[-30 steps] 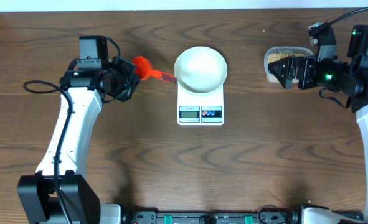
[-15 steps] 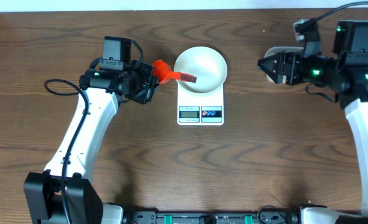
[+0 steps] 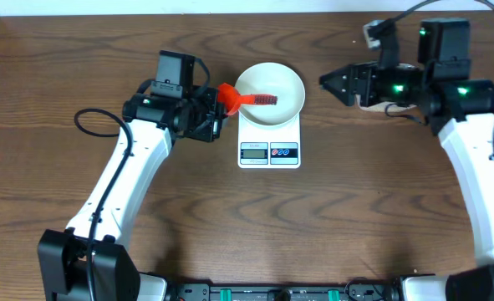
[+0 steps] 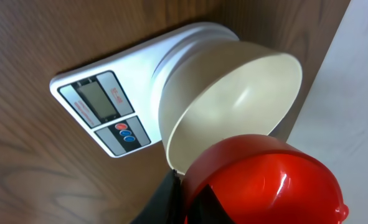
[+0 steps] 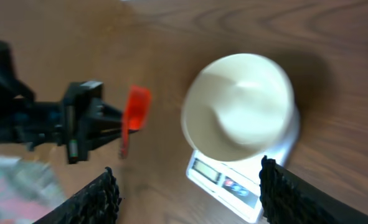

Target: Scoop item into bowl and weigh 50g on scale

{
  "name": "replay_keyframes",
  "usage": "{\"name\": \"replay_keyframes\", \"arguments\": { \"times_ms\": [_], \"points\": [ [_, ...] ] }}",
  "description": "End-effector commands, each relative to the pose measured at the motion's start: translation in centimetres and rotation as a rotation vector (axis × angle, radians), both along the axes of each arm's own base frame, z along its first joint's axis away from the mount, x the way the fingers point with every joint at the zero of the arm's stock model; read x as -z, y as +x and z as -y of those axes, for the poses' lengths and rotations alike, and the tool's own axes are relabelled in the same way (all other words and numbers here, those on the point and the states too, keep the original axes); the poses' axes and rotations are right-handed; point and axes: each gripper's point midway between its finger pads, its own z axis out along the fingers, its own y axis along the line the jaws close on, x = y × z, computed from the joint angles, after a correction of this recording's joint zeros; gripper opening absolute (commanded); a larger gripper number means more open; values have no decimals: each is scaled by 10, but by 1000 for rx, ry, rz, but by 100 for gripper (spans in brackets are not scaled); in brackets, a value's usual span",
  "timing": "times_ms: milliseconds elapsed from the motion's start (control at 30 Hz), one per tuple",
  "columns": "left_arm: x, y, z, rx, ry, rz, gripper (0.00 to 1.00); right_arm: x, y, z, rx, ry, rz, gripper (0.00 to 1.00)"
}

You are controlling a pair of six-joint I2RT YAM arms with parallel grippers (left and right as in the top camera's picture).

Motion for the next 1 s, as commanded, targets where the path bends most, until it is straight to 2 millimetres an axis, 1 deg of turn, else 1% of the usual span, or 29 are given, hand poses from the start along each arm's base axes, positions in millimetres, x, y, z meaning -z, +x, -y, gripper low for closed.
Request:
{"name": "replay_keyframes", "arguments": {
  "times_ms": [0, 267, 300, 433, 700, 867, 967],
  "points": [
    [-5, -1, 3, -11, 4, 9, 7, -9, -7, -24, -116, 104, -15, 72],
    [-5, -2, 3, -17, 1, 5, 7, 4, -8, -55, -194, 135, -47, 72],
    [-5, -2, 3, -17, 1, 5, 7, 6, -9, -62, -211, 135, -49, 72],
    [-5, -2, 3, -17, 1, 5, 7, 12, -10, -74, -212, 153, -99, 71],
    [-5, -2, 3, -26, -3, 1, 7, 27, -7, -97, -226, 166, -152, 65],
    [-4, -2, 3, -25, -3, -1, 7, 36, -4, -109, -229, 167, -170, 56],
    [-4, -2, 2, -26, -2, -2, 7, 38, -5, -115, -241, 169, -170, 52]
  ]
}}
